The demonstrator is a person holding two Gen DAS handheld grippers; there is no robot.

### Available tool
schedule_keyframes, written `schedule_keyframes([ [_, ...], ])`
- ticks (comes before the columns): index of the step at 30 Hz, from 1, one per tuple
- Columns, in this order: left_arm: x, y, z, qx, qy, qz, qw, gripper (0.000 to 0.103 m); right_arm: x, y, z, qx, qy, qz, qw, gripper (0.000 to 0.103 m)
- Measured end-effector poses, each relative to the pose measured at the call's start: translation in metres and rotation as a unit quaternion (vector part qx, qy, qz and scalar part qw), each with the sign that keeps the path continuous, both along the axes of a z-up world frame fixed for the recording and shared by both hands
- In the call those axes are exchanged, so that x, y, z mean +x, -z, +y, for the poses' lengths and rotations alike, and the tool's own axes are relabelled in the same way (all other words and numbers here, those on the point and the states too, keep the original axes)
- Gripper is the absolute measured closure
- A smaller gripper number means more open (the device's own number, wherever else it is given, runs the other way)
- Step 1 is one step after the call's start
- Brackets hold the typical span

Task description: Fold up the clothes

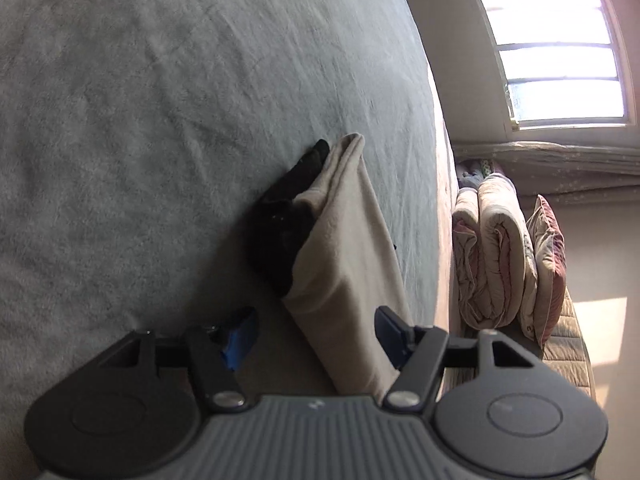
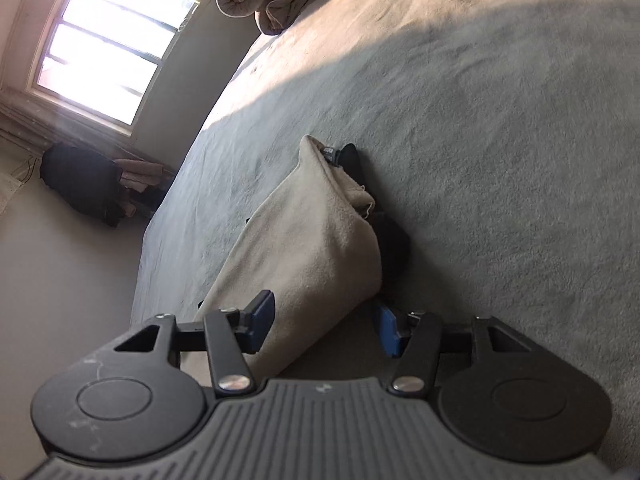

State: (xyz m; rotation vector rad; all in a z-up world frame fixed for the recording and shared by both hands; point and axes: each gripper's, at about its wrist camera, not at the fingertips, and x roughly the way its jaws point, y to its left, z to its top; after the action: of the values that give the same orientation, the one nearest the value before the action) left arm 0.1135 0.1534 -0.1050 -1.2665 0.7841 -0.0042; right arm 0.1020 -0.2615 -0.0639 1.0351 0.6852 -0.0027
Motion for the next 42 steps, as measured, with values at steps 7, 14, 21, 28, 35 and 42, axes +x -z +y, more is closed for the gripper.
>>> schedule_keyframes([
  [7,-0.007,0.000,-0.010,0.043,-0.089,-0.017,0.9949,0.081,0.002,0.007,-0.002,0.006,0.084,-0.021,0.996,0.075],
  [14,-0.003,0.001,-0.004,0.060,-0.056,-0.044,0.9957,0.071,0.012,0.005,0.003,-0.074,0.046,-0.033,0.996,0.075],
  [21,0.002,-0.005,-0.016,0.095,-0.060,-0.064,0.9916,0.062,0.001,-0.023,0.016,-0.259,0.056,-0.055,0.963,0.051],
  [28,-0.001,-0.008,-0.021,0.130,-0.077,-0.067,0.9863,0.076,0.028,-0.036,0.086,-0.334,-0.063,-0.133,0.931,0.055],
  [35,-0.010,-0.009,-0.017,0.134,-0.075,-0.077,0.9851,0.079,0.079,-0.026,0.149,-0.346,-0.158,-0.135,0.915,0.085],
  [42,-0.009,-0.007,-0.021,0.147,-0.072,-0.092,0.9823,0.079,0.116,-0.011,0.165,-0.357,-0.177,-0.107,0.911,0.095],
])
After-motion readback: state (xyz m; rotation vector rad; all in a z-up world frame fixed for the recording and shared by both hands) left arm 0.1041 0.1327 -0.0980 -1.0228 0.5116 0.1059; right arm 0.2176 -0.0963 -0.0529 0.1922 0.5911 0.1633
